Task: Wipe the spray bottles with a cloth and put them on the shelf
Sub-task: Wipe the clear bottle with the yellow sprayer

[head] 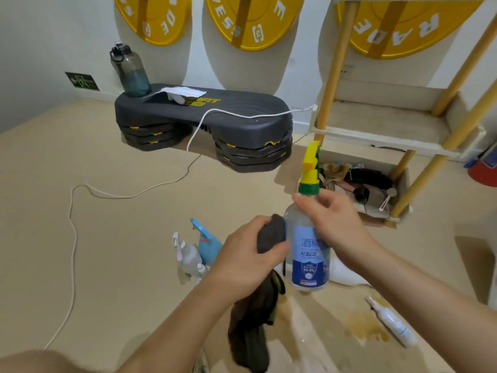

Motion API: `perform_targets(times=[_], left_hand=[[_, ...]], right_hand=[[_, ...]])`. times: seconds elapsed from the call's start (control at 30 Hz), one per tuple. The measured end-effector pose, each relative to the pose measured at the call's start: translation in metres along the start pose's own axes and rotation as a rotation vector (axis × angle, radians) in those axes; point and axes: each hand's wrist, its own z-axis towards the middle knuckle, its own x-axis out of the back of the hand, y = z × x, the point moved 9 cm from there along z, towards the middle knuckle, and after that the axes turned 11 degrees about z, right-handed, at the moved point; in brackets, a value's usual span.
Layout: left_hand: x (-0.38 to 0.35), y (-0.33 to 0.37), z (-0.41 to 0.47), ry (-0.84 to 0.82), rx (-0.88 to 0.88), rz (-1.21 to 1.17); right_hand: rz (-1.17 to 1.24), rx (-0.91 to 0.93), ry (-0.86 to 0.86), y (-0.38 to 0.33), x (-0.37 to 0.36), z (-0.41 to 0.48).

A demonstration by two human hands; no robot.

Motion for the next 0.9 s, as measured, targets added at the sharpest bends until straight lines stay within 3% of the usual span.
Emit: perform_targets(times=[0.07,0.2,0.3,0.47,0.63,0.77,0.9], left_hand=[[-0.007,-0.01,-0.004,-0.101,0.016,0.075],[-0.004,-0.021,-0.016,-0.067,-0.054,0.32],[-0.011,-0.036,-0.025,-0.091,-0.085,0.389],[-0.025,-0.085,-0.028,-0.172,-0.058,0.818],[-0.038,-0.114,-0.035,-0.293,-0.078,0.808],[-0.049,-0.135,-0.039,-0.47,0.058,0.867],[-0.051,-0.152,-0.042,-0.513,0.107,0.838]], right_hand=[[-0.055,-0.011,-0.06,0.01,-0.015,0.004],[-0.134,-0.095,-0.202,0.043,-0.041,0.015],[-0.19,-0.105,-0.194,0.079,-0.051,0.023],[-0.197,-0.196,-0.134,0.155,-0.076,0.036],[-0.3,-0.212,-0.14,0.213,-0.11,0.044],[-0.423,-0.149,-0.181,0.254,-0.144,0.053],[-0.532,-0.118,-0.249,0.28,-0.167,0.058]])
